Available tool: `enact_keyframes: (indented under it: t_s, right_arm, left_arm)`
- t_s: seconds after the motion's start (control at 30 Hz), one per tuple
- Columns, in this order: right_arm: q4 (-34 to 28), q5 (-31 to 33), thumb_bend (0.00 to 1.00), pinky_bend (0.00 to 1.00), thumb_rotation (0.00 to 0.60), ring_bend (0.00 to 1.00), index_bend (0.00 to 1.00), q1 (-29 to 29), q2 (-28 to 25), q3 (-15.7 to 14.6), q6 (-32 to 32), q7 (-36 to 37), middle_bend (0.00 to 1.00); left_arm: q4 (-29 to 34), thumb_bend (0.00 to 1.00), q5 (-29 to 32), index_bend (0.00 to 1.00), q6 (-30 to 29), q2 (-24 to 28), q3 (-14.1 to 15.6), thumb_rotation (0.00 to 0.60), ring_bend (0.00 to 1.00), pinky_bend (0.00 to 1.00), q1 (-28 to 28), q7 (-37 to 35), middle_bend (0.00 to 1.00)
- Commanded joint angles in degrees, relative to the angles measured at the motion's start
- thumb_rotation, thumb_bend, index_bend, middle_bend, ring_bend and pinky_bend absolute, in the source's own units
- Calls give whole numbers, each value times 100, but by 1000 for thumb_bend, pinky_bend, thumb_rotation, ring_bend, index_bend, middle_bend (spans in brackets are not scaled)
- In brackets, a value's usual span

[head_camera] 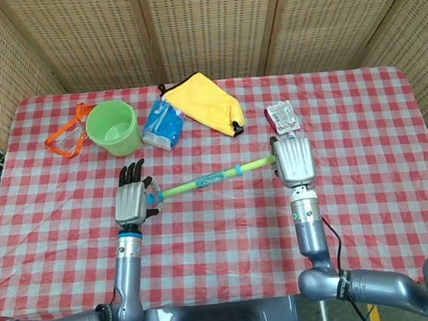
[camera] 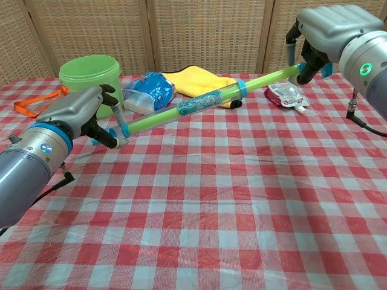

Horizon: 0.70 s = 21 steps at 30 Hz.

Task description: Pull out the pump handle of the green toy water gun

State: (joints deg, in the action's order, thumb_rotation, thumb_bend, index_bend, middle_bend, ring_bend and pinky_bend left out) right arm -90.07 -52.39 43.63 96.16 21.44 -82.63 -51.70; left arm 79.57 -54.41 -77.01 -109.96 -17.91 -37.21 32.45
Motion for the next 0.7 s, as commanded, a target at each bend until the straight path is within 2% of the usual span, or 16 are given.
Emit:
enact_keyframes:
  t_s: [0.03,0.7]
  right_arm:
    - [3,-4,530,807,600,1000,761,-4,-6,-12,-13,-17,1000]
    - [257,163,531,807,600,1000,761,-112,-237,92,-86,3,1000]
  left_arm:
    - [6,396,-11,617,5,30,4,600,0,0,27,-11,0]
    - [213,397,-321,647,-111,539,230,600,0,0,412,-154,0]
